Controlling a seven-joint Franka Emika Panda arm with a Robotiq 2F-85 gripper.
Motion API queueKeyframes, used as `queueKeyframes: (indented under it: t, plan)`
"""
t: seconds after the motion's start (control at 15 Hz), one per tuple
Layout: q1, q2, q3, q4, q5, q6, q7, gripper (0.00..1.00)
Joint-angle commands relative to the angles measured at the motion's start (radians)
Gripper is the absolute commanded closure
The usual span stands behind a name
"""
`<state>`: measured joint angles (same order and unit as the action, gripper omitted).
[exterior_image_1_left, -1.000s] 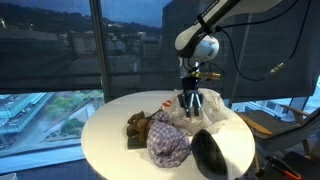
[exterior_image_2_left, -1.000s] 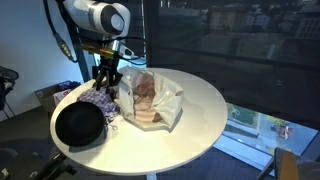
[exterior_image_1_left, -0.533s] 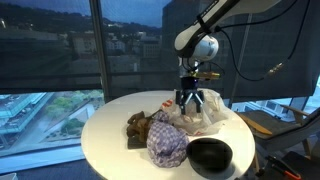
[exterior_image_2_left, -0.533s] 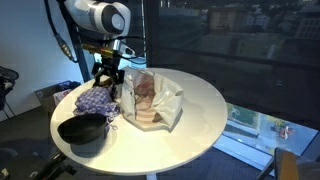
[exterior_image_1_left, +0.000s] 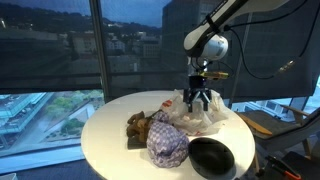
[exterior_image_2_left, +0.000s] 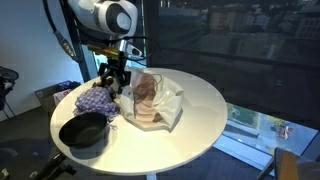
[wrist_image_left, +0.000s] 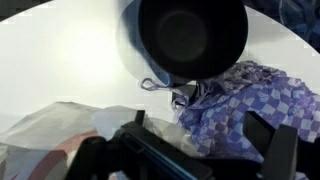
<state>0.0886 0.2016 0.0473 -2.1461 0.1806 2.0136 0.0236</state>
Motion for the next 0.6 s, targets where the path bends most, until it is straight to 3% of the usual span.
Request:
queueKeyframes:
  t: [0.0, 0.53]
  plan:
    - [0.01, -0.173, 0.016, -0.15, -0.029, 0.067, 0.055, 0.0]
    - [0.003, -0.339, 0.028, -0.238, -0.036, 0.052, 0.103, 0.0]
